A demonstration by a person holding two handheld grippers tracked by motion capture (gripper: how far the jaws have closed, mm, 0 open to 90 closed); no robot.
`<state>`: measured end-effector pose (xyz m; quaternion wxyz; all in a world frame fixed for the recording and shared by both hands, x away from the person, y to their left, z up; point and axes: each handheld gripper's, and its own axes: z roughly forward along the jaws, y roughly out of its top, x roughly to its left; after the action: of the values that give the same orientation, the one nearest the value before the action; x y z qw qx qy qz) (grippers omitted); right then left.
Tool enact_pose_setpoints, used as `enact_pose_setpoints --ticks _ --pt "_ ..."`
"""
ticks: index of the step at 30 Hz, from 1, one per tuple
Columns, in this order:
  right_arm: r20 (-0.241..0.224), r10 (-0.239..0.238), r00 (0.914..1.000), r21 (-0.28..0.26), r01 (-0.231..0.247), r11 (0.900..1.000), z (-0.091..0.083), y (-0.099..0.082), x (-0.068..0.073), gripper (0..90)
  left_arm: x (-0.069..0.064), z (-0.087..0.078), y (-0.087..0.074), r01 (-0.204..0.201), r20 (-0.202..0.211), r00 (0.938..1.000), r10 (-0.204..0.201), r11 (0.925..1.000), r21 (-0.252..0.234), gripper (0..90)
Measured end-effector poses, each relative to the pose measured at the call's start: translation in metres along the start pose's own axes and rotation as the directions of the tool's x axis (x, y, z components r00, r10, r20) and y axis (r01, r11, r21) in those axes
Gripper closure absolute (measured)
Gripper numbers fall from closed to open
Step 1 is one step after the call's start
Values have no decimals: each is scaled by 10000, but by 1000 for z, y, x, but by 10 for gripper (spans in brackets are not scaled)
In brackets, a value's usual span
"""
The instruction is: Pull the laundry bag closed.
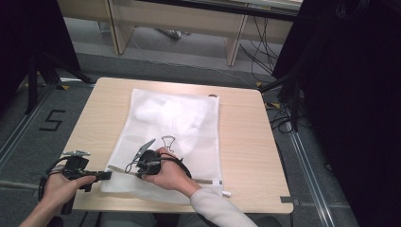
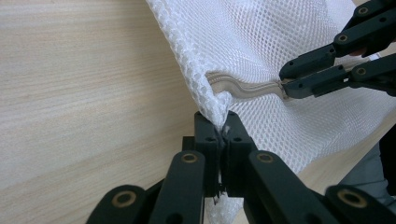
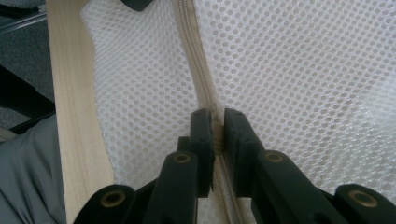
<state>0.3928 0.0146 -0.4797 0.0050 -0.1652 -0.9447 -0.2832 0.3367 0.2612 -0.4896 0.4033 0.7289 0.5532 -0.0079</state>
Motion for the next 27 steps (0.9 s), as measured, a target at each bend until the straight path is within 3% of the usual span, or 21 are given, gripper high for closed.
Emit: enact_pose_setpoints --ticks 4,8,12,14,19,21,27 --pt "-54 60 10000 -11 -60 10000 -2 -4 -2 831 1 -1 1 -32 83 10000 30 9998 203 868" --pt "-84 250 9997 26 -249 9997 -4 -5 -2 832 0 0 0 -10 53 10000 10 10000 -22 868" --pt "115 -99 9999 -80 100 9999 -4 -5 -4 834 0 1 0 19 53 10000 -19 10000 -34 868" --pt "-91 -16 10000 -4 16 10000 -4 -6 -3 874 1 0 0 -90 61 9999 89 9998 156 868" --pt "-10 304 9995 26 -304 9995 -5 -7 -3 874 0 0 0 -178 -8 9998 178 9997 194 868" --pt "88 127 9999 11 -127 9999 -3 -7 -3 875 0 1 -1 -121 -82 9999 121 9999 32 868" --pt "81 48 10000 -129 -47 9999 -6 -8 -5 875 1 0 0 -129 -1 9999 129 9996 232 869"
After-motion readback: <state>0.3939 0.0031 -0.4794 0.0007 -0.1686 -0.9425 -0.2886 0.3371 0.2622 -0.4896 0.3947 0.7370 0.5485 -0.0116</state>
